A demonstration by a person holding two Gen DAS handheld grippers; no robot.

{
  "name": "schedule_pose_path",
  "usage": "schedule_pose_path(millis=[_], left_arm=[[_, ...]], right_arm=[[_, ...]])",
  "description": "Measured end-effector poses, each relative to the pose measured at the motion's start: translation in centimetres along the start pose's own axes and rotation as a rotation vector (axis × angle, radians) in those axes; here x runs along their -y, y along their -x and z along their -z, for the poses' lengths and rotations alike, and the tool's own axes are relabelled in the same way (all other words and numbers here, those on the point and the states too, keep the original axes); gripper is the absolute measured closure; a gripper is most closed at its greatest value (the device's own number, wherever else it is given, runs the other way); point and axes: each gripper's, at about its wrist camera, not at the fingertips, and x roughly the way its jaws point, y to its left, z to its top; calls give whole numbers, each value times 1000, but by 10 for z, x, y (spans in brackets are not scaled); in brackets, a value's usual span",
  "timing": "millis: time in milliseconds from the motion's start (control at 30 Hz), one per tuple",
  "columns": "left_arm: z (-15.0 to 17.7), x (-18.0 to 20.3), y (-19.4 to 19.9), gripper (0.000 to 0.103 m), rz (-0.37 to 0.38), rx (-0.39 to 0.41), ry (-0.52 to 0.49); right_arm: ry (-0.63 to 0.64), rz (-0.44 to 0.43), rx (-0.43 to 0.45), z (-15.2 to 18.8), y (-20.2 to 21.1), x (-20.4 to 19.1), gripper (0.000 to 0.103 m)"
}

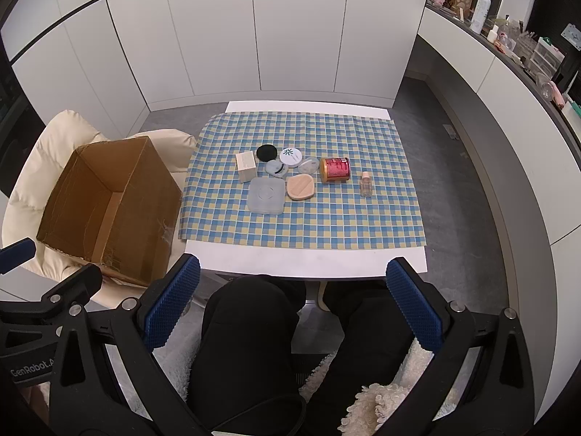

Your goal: Organize objects

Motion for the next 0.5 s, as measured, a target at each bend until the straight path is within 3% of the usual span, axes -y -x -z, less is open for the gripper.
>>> schedule_pose_path(millis=[500], left_arm=[[-1, 0, 1, 0, 0, -2, -5]], right_arm=[[-5, 7, 5, 2, 0, 2, 0]])
